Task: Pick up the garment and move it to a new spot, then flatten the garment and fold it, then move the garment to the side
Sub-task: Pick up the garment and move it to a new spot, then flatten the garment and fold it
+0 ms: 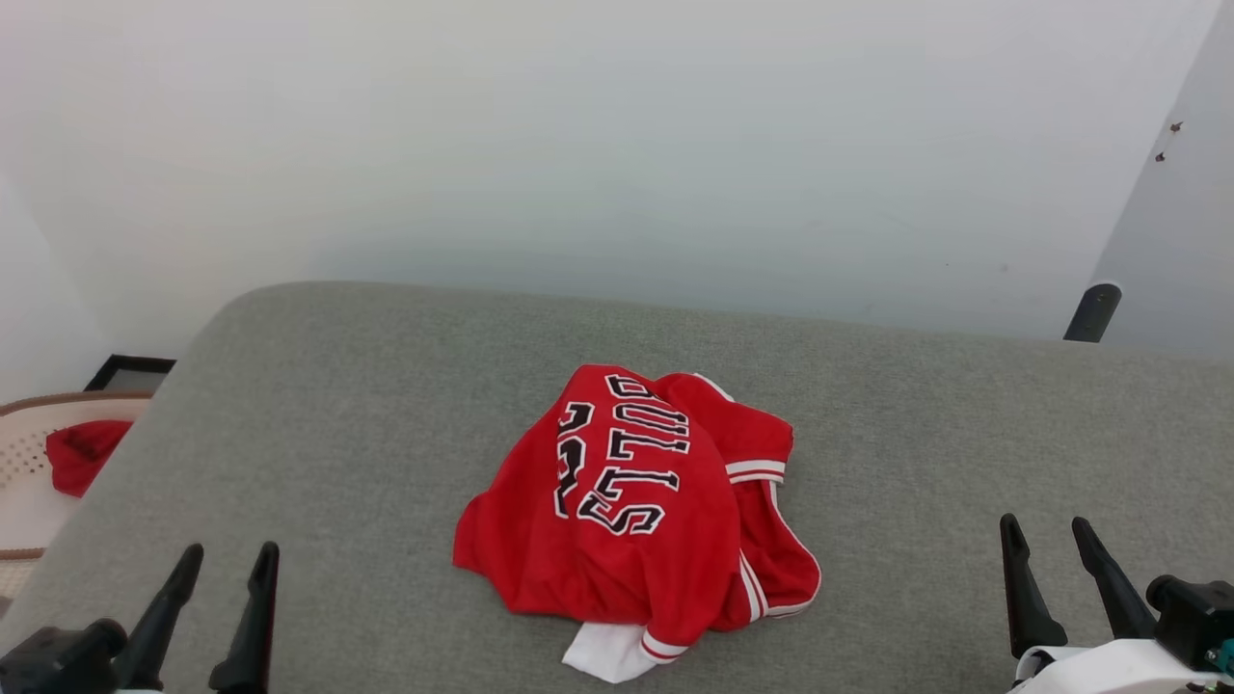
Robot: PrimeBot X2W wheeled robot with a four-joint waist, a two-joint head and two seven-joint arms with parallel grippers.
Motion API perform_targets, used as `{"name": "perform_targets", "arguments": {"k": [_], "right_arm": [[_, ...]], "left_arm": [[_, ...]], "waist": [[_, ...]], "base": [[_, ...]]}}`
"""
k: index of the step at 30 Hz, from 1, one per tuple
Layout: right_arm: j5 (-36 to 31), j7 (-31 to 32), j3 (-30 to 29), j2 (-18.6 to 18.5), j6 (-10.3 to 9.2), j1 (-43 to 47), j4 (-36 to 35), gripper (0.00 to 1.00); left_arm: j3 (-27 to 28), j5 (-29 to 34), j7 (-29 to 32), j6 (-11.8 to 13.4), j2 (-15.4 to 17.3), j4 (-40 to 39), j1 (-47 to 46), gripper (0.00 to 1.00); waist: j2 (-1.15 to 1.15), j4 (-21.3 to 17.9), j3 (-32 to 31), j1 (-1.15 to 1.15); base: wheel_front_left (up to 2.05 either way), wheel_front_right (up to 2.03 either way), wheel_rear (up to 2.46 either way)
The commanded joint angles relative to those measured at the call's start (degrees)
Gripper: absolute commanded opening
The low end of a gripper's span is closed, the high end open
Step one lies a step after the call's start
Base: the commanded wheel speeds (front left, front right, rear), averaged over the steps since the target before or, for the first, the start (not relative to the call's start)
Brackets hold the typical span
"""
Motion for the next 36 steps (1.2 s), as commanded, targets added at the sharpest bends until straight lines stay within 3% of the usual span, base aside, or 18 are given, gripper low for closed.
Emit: {"name": "perform_targets", "arguments": {"k": [1, 9, 17, 29, 36], "right_arm": [[0.1, -0.1, -0.1, 0.1, 0.00, 0.8, -0.1, 1.00], [-0.5, 1.4, 0.8, 0.1, 0.00, -0.4, -0.2, 1.00], [-2.9, 6.2, 2.5, 0.1, 0.00, -3.2, -0.2, 1.00], [-2.3, 14.3, 3.2, -3.7, 0.00, -8.5, 2.7, 1.00], [-2.0, 20.8, 4.9, -7.8, 0.00, -15.5, 5.6, 1.00]], "left_arm": [[0.5, 0.4, -0.3, -0.4, -0.3, 0.0, 0.7, 1.00], [2.9, -0.6, -0.4, 0.6, -1.2, -0.8, 1.3, 1.00], [3.1, -0.5, -0.5, 1.0, -2.4, -1.1, 1.5, 1.00], [-1.1, 1.1, 0.5, 0.4, -4.7, -0.5, -0.9, 1.00], [-2.0, 1.9, -0.1, 0.1, -7.5, -1.0, -2.0, 1.00]], "waist": [[0.00, 0.2, 0.0, 0.00], [0.00, 1.9, 0.5, 0.00], [0.00, 7.0, 0.9, 0.00], [0.00, 16.2, 2.1, 0.00], [0.00, 18.8, 6.6, 0.00]], "base": [[0.00, 0.00, 0.00], [0.00, 0.00, 0.00], [0.00, 0.00, 0.00], [0.00, 0.00, 0.00], [0.00, 0.00, 0.00]]}}
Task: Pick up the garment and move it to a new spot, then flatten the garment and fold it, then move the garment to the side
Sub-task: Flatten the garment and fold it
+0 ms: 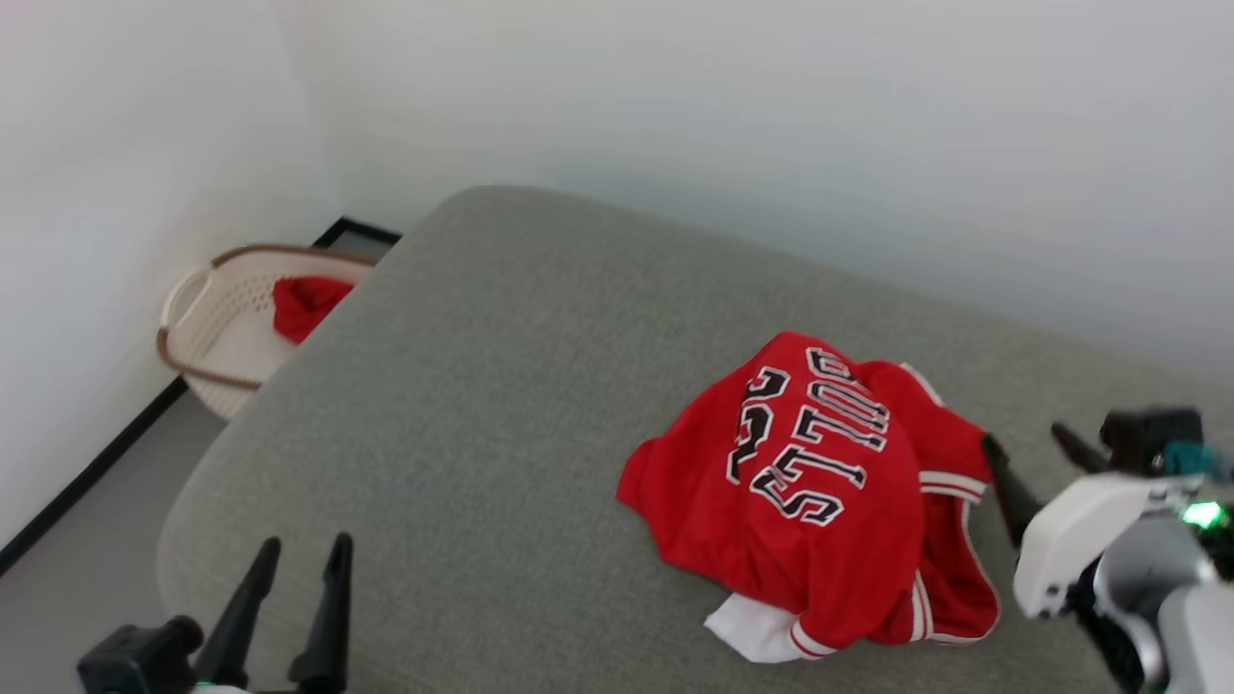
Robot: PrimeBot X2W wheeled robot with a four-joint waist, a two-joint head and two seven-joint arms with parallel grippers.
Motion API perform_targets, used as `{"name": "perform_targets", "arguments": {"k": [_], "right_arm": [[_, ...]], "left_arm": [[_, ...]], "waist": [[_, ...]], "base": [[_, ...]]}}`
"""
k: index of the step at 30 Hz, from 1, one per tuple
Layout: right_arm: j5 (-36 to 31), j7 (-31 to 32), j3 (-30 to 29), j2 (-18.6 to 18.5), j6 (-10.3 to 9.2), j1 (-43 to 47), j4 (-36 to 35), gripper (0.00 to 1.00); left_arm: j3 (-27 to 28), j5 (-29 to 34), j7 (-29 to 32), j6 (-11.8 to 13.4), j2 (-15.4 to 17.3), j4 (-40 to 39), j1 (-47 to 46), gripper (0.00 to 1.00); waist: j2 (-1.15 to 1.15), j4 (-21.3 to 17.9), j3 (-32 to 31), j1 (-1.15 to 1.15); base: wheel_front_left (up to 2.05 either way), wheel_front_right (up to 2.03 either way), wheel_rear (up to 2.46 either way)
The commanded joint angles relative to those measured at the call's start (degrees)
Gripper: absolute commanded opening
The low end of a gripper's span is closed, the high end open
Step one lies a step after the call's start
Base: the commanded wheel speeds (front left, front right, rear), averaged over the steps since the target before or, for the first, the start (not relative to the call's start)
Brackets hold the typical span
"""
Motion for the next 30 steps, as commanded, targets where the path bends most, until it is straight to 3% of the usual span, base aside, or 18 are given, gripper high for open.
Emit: {"name": "perform_targets", "arguments": {"k": [1, 11, 20, 30], "right_arm": [[0.4, 0.8, 0.0, -0.6, 0.00, -1.7, 0.3, 1.00], [0.8, 9.2, 1.8, -5.8, 0.00, -11.7, 6.3, 1.00], [2.6, 15.1, 4.9, -9.1, 0.00, -19.8, 12.7, 1.00], [5.6, 22.1, 9.7, -9.2, 0.01, -22.8, 23.0, 1.00]], "left_arm": [[-0.2, 0.4, -0.1, -0.4, -0.6, -0.1, -0.7, 1.00], [-0.8, 3.3, -0.6, -2.7, -6.7, 1.1, -4.1, 1.00], [0.4, 6.0, -0.5, -6.1, -12.7, 2.7, -6.7, 1.00], [2.2, 8.3, -0.5, -9.6, -16.9, 5.6, -7.4, 1.00]], "waist": [[0.00, 2.1, 3.5, 0.00], [0.00, 4.6, 11.4, 0.00], [0.00, 6.1, 17.2, 0.00], [0.00, 6.7, 19.0, 0.00]], "base": [[0.00, 0.00, 0.00], [0.00, 0.00, 0.00], [0.00, 0.00, 0.00], [0.00, 0.00, 0.00]]}}
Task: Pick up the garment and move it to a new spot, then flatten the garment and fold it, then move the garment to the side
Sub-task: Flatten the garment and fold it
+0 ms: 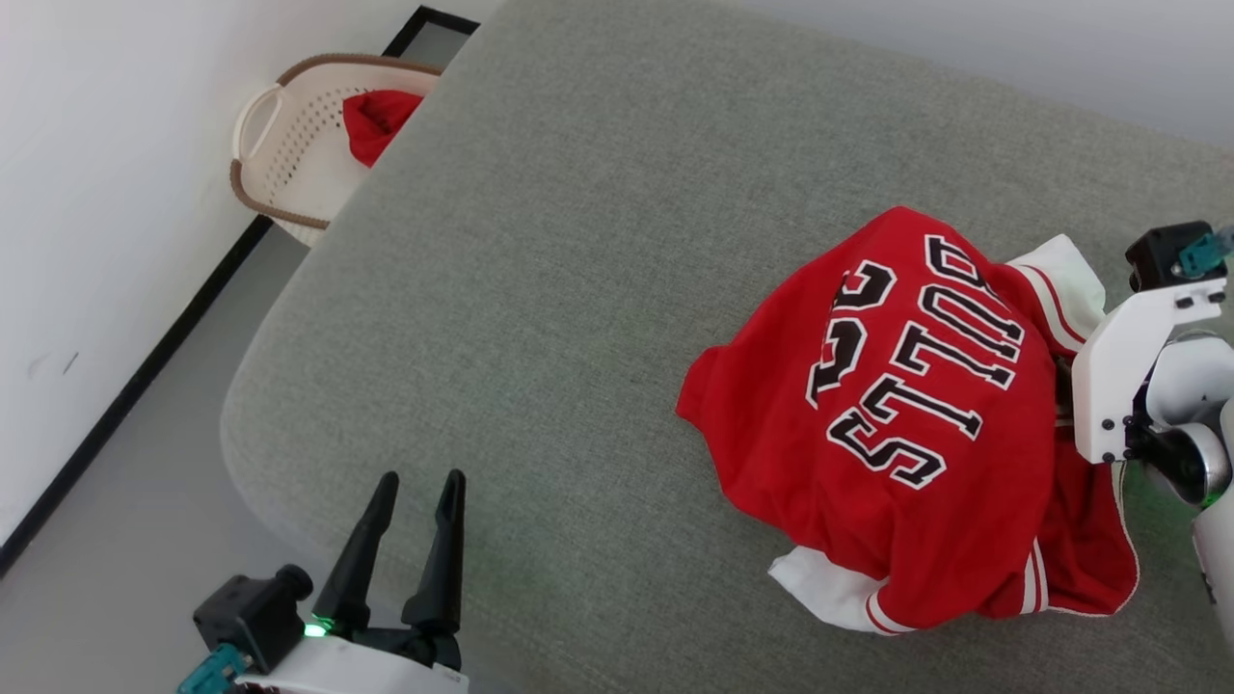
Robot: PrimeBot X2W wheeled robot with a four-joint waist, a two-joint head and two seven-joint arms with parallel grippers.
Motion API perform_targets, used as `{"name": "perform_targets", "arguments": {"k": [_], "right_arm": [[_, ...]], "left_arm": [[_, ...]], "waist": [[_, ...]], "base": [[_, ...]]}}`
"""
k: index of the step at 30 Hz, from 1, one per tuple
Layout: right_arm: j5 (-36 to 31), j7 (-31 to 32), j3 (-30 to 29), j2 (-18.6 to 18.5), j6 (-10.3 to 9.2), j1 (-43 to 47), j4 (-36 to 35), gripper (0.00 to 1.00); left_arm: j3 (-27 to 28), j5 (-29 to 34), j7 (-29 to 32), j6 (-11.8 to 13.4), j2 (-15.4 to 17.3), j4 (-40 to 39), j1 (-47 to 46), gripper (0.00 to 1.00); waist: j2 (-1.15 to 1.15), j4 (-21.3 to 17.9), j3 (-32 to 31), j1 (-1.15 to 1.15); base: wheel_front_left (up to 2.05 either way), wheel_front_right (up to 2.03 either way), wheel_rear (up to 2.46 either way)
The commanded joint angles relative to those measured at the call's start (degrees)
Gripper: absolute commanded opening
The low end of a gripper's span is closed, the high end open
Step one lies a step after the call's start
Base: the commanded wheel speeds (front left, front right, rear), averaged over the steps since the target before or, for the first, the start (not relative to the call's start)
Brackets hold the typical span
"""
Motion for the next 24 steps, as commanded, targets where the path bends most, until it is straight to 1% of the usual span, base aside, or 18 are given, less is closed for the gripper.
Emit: {"name": "perform_targets", "arguments": {"k": [1, 2, 7, 11, 15, 18, 20, 24], "right_arm": [[0.8, 2.0, 1.8, 0.4, 0.03, 1.9, 2.7, 1.00], [1.3, 2.2, 2.7, 0.3, 0.04, 1.9, 3.1, 0.00], [2.8, 0.1, 3.4, -1.6, 0.02, 0.6, 4.2, 0.00], [3.4, -2.5, 3.2, -2.6, 0.00, -0.2, 3.7, 0.00], [4.5, -4.7, 1.5, -3.0, 0.00, 0.3, 2.8, 0.00], [4.7, -6.1, -0.4, -3.6, 0.00, 2.4, 1.9, 0.00], [4.8, -6.6, -2.0, -3.6, 0.00, 4.0, 0.9, 0.00], [4.7, -6.1, -4.4, -3.2, 0.00, 7.8, -2.3, 0.00]], "left_arm": [[0.4, 0.5, 0.0, -0.5, -0.4, 0.4, -0.3, 1.00], [0.6, 0.7, 0.0, -0.8, -0.6, 0.6, -0.3, 1.00], [1.3, 1.1, 0.0, -1.8, -1.1, 1.9, -0.7, 1.00], [1.2, 1.2, 0.0, -2.4, -0.6, 2.9, -1.4, 1.00], [0.7, 1.3, 0.6, -2.8, 0.2, 3.9, -2.1, 1.00], [0.3, 1.4, 1.6, -3.1, 1.1, 4.3, -2.8, 1.00], [0.3, 1.2, 2.2, -3.2, 1.7, 4.4, -2.9, 1.00], [1.2, 0.9, 2.6, -2.6, 3.0, 4.0, -2.4, 1.00]], "waist": [[0.00, 0.2, 0.1, 0.00], [0.00, 0.2, 0.1, 0.00], [0.00, 0.0, -0.6, 0.00], [0.00, -0.4, -2.1, 0.00], [0.00, -1.1, -4.3, 0.00], [0.00, -1.8, -6.3, 0.00], [0.00, -2.7, -7.5, 0.00], [0.00, -6.2, -8.9, 0.00]], "base": [[0.00, 0.00, 0.00], [0.00, 0.00, 0.00], [0.00, 0.00, 0.00], [0.00, 0.00, 0.00], [0.00, 0.00, 0.00], [0.00, 0.00, 0.00], [0.00, 0.00, 0.00], [0.00, 0.00, 0.00]]}}
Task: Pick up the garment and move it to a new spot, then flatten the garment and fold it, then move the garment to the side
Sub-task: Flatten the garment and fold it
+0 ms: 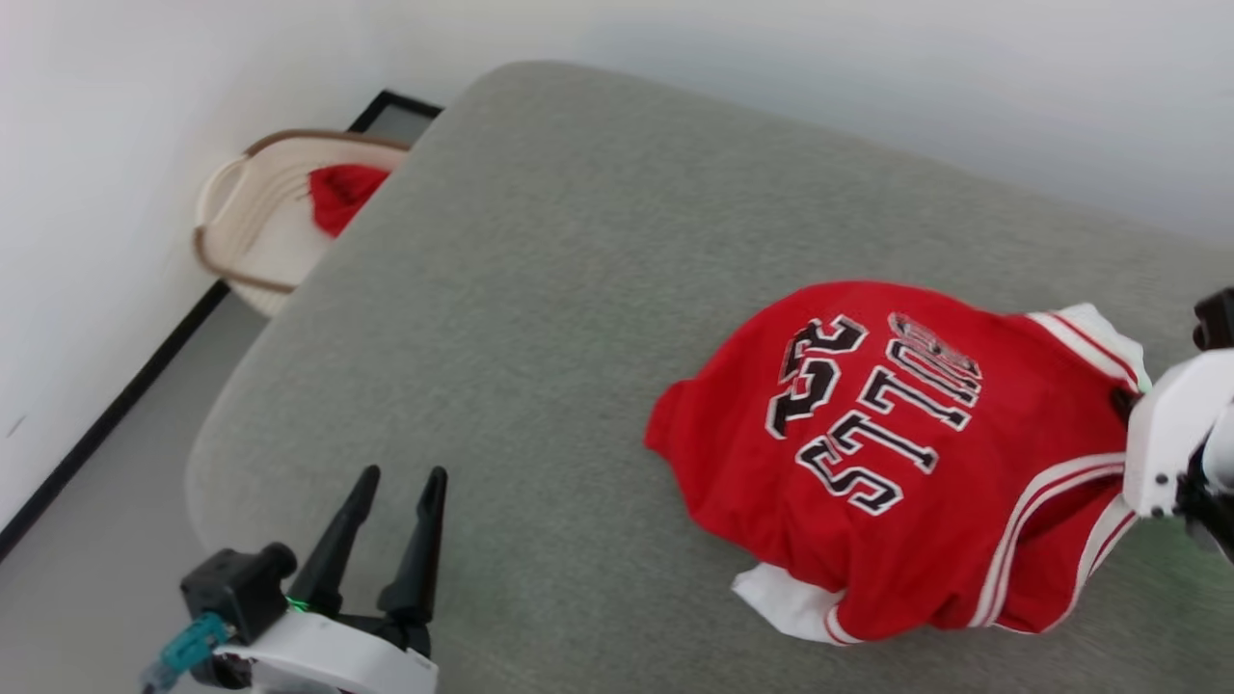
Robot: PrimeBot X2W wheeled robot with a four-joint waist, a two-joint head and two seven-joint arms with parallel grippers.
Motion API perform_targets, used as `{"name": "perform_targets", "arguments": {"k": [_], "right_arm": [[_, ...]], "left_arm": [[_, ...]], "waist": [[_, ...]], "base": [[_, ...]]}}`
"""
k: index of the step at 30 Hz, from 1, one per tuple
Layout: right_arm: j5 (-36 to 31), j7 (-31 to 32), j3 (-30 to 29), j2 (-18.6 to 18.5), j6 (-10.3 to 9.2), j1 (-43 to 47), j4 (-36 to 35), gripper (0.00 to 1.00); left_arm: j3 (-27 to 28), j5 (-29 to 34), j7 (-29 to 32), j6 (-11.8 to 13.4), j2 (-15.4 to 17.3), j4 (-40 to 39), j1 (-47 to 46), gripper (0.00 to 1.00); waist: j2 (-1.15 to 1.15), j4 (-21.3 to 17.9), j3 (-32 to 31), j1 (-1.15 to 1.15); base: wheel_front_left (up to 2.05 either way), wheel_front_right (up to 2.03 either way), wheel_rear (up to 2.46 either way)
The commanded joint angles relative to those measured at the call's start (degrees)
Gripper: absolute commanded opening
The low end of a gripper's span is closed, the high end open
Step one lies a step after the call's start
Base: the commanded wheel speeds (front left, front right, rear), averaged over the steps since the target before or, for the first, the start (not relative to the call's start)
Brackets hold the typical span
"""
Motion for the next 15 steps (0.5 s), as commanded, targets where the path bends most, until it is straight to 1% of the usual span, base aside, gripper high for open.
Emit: {"name": "perform_targets", "arguments": {"k": [1, 4, 8, 9, 10, 15], "right_arm": [[0.0, 0.3, -1.6, 0.0, -0.04, 2.6, -1.5, 0.00], [-0.5, 0.8, -4.3, 0.6, -0.04, 6.3, -4.5, 0.00], [-1.3, 2.0, -8.2, 2.1, -0.04, 11.8, -8.9, 0.00], [-1.4, 2.3, -9.5, 2.7, -0.04, 13.3, -9.8, 0.00], [-1.4, 2.3, -9.5, 2.7, -0.04, 13.3, -9.8, 0.00], [-2.9, 4.5, -14.4, 6.0, -0.04, 20.1, -15.4, 0.00]], "left_arm": [[0.5, -0.2, 0.2, 0.3, 0.5, -0.3, 0.3, 1.00], [1.0, -0.5, 0.4, 0.6, 1.3, -0.9, 0.8, 1.00], [1.8, -0.8, 0.9, 1.1, 2.3, -1.6, 1.4, 1.00], [1.9, -0.8, 1.1, 1.1, 2.5, -1.8, 1.4, 1.00], [1.9, -0.8, 1.1, 1.1, 2.5, -1.8, 1.4, 1.00], [2.2, -1.1, 1.8, 1.5, 3.3, -2.6, 2.0, 1.00]], "waist": [[0.00, -4.0, -2.0, 0.00], [0.00, -6.4, -2.9, 0.00], [0.00, -9.5, -3.9, 0.00], [0.00, -10.1, -4.1, 0.00], [0.00, -10.1, -4.1, 0.00], [0.00, -13.0, -4.8, 0.00]], "base": [[0.00, 0.00, 0.00], [0.00, 0.00, 0.00], [0.00, 0.00, 0.00], [0.00, 0.00, 0.00], [0.00, 0.00, 0.00], [0.00, 0.00, 0.00]]}}
